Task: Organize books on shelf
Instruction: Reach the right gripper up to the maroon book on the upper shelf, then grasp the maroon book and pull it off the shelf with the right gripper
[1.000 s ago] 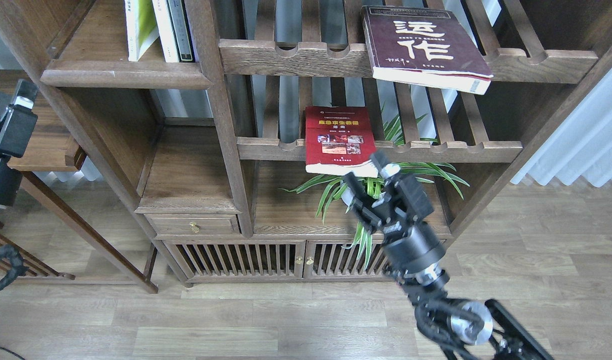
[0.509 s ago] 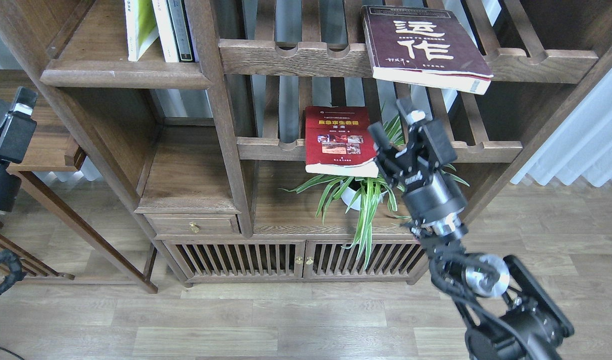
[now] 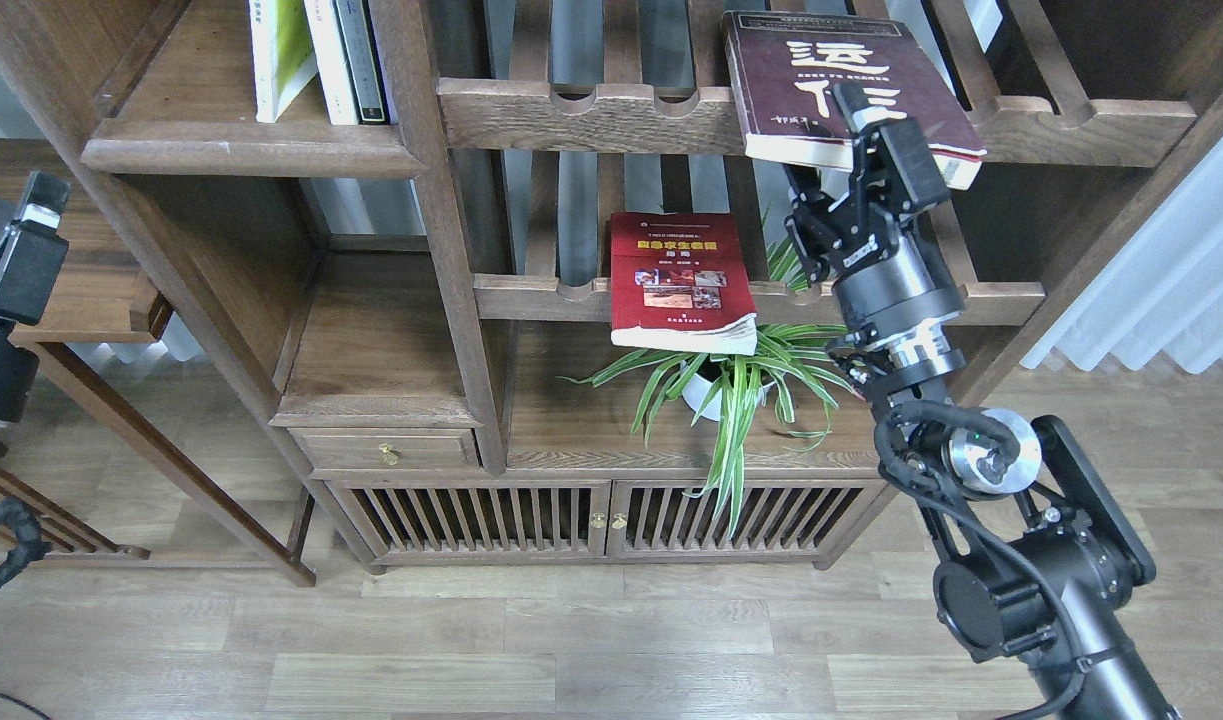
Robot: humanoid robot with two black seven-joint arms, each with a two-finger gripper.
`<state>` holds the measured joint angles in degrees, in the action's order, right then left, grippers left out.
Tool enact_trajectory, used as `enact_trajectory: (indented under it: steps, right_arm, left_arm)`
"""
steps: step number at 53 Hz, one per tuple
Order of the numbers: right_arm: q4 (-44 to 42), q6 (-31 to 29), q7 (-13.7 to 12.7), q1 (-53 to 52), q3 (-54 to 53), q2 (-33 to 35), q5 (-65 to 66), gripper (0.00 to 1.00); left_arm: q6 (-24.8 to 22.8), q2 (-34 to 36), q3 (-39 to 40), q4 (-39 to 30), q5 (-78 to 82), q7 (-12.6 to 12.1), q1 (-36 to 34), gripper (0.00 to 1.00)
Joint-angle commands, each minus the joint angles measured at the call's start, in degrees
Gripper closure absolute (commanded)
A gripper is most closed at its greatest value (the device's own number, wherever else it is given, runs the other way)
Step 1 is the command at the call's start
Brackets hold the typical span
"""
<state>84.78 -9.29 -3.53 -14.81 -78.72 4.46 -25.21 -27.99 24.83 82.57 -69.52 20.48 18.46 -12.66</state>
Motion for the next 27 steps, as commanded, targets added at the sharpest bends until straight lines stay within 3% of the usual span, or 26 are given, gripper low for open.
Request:
enact_trajectory:
  steps: [1, 5, 12, 21, 27]
  right_arm:
    - [-0.3, 0.0, 1.2, 0.0, -1.0, -0.2, 0.0, 0.59]
    - [-0.3, -0.5, 3.0, 0.4, -1.5, -0.2, 0.0, 0.78]
    - [-0.3, -0.8, 3.9, 0.7, -1.9, -0.2, 0.0, 0.92]
    - [-0.2, -1.3, 4.1, 1.2, -1.9, -0.2, -0.1, 0.94]
    - [0.2, -6.9, 4.1, 3.2, -1.6, -0.7, -0.9, 0.94]
  left_arm:
    - [0.0, 0.0, 0.1, 0.0, 0.0, 0.0, 0.0, 0.00]
    - [0.0, 0.0, 0.2, 0.0, 0.0, 0.0, 0.0, 0.00]
    - [0.0, 0.0, 0.5, 0.0, 0.0, 0.0, 0.0, 0.00]
    - [0.0, 0.0, 0.6, 0.0, 0.0, 0.1, 0.0, 0.00]
    - [0.0, 0.0, 0.7, 0.1, 0.0, 0.2, 0.1, 0.00]
